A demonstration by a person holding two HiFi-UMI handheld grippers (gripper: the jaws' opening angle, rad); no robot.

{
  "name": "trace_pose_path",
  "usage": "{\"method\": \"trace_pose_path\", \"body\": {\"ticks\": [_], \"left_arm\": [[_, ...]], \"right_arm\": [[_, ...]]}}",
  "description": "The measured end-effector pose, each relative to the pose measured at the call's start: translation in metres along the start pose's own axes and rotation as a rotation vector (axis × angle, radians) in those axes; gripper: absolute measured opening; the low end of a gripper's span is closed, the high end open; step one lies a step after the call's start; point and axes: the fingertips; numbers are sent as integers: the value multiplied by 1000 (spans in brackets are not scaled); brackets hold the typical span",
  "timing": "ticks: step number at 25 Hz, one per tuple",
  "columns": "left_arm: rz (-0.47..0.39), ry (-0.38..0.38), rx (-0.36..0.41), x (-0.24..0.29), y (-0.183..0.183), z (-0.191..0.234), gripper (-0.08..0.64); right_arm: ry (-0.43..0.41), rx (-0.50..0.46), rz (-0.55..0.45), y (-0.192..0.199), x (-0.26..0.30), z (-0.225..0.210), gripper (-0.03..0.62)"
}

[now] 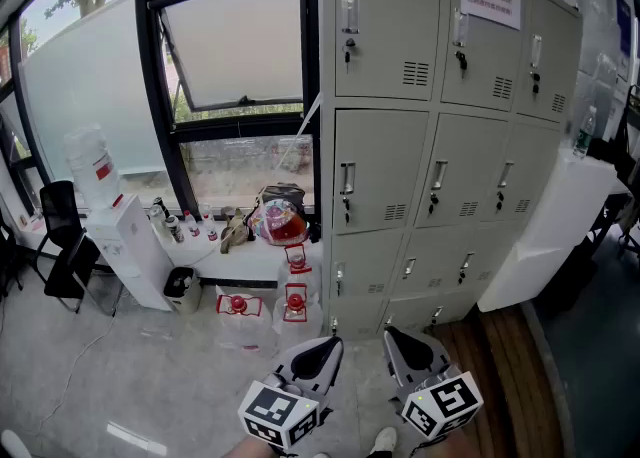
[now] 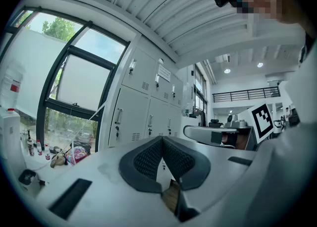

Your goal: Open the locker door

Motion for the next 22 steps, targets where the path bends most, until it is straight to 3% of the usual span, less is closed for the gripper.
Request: {"method": "trace_pose_path", "body": {"ticks": [22], "left_arm": [[9, -8, 2, -11, 0, 21, 17]], "right_arm": [[-24, -14, 3, 2, 25, 12, 54]]}}
Point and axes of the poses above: the fingertips, and each gripper's own axes: x forward along the fingers, z to its left, y out of its underside, and after that the axes turned 7 degrees about -x, right-handed
